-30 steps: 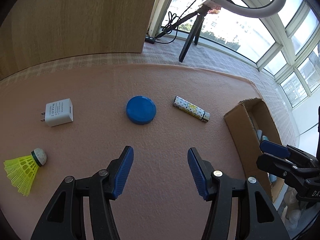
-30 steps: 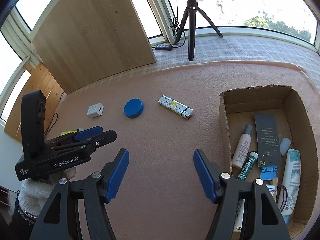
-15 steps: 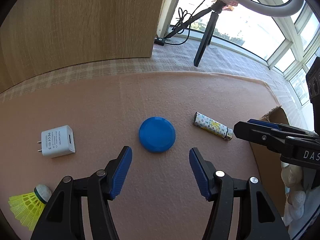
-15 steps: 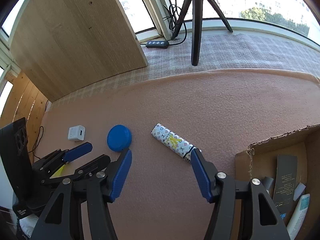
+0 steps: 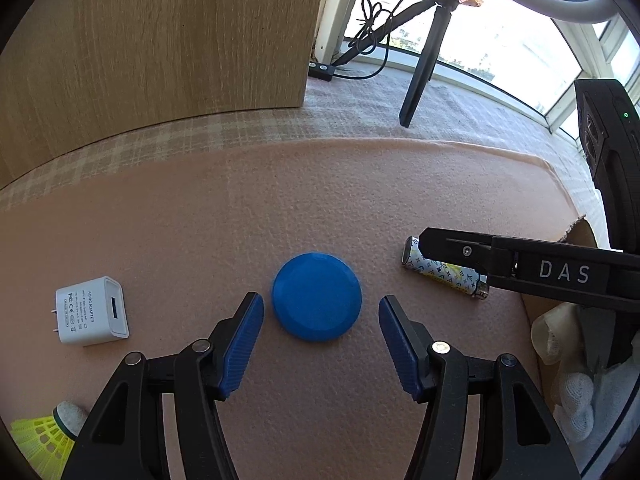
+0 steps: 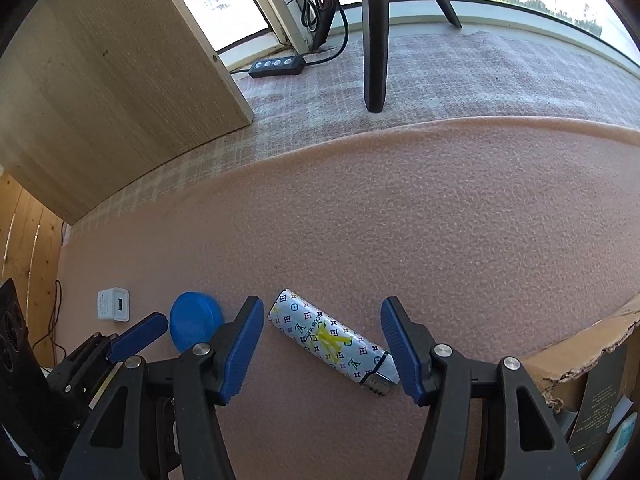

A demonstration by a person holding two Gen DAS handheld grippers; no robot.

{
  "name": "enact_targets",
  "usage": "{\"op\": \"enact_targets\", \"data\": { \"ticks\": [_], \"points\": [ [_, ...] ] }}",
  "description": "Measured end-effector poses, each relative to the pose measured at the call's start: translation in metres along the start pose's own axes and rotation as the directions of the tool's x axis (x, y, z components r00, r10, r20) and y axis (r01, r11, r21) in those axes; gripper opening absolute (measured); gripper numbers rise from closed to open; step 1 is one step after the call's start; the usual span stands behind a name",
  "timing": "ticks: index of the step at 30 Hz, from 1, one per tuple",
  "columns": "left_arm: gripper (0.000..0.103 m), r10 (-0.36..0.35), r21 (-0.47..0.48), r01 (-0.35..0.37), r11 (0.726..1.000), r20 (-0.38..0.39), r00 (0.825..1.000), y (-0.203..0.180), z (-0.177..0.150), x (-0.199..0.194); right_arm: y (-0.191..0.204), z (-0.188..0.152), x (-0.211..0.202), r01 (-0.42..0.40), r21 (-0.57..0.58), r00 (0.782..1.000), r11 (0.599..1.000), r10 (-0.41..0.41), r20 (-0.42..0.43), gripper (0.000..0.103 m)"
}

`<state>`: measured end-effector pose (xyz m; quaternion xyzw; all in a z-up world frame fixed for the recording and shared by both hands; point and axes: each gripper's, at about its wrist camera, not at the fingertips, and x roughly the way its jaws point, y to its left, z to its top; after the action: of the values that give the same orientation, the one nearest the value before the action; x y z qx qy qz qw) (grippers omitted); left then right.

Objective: Organize objects
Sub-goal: 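Move the left gripper to the blue tin while the right gripper moves to the lighter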

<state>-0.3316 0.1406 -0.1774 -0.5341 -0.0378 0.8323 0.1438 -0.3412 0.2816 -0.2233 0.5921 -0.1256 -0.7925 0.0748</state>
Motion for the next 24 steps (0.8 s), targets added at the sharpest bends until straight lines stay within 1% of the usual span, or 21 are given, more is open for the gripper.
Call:
{"op": "enact_targets", "data": {
  "ticks": [3, 6, 8, 10, 12, 14, 15, 19, 22, 24],
  "points": [
    [0.064, 0.003, 0.007, -0.003, 1.000, 0.000, 1.000, -0.001, -0.001, 0.000, -0.002, -0.001, 0.002, -0.008, 0.002, 1.000, 1.000, 0.008, -0.009, 0.057],
    [0.064, 0.005, 0.005, -0.005, 1.000, -0.006, 1.000, 0.001, -0.002, 0.004, -0.003, -0.002, 0.002, -0.042, 0.013, 0.999, 0.999, 0.043, -0.030, 0.057],
    [0.064, 0.010, 0.006, -0.010, 1.000, -0.008, 1.000, 0.002, -0.003, 0.005, -0.003, -0.005, 0.001, -0.070, 0.019, 0.996, 0.997, 0.071, -0.045, 0.053],
    [0.064, 0.017, 0.006, -0.017, 1.000, -0.008, 1.000, 0.003, -0.003, 0.006, -0.003, -0.008, 0.001, -0.078, 0.009, 0.995, 0.997, 0.079, -0.057, 0.048],
    [0.064, 0.025, 0.004, -0.025, 1.000, -0.007, 1.000, 0.003, -0.003, 0.007, -0.001, -0.010, 0.000, -0.065, -0.018, 0.996, 0.998, 0.064, -0.060, 0.042],
    [0.064, 0.040, 0.004, -0.040, 0.999, -0.004, 0.999, 0.002, -0.001, 0.009, 0.002, -0.011, 0.000, -0.024, -0.058, 0.998, 0.998, 0.021, -0.051, 0.031],
    [0.064, 0.047, 0.006, -0.047, 0.999, -0.003, 0.999, 0.001, 0.000, 0.010, 0.003, -0.011, -0.001, -0.009, -0.073, 0.999, 0.997, 0.005, -0.047, 0.030],
    [0.063, 0.093, 0.040, -0.093, 0.995, 0.002, 0.996, -0.006, 0.000, 0.014, 0.005, -0.012, -0.001, 0.015, -0.092, 0.999, 0.996, -0.018, -0.029, 0.028],
    [0.062, 0.107, 0.049, -0.107, 0.993, 0.010, 0.994, -0.008, -0.001, 0.014, 0.008, -0.013, -0.001, 0.043, -0.118, 0.999, 0.992, -0.044, -0.009, 0.028],
    [0.054, 0.112, 0.051, -0.113, 0.992, 0.014, 0.994, -0.008, -0.002, 0.014, 0.009, -0.014, -0.003, 0.055, -0.125, 0.998, 0.991, -0.055, 0.002, 0.027]
  ]
}}
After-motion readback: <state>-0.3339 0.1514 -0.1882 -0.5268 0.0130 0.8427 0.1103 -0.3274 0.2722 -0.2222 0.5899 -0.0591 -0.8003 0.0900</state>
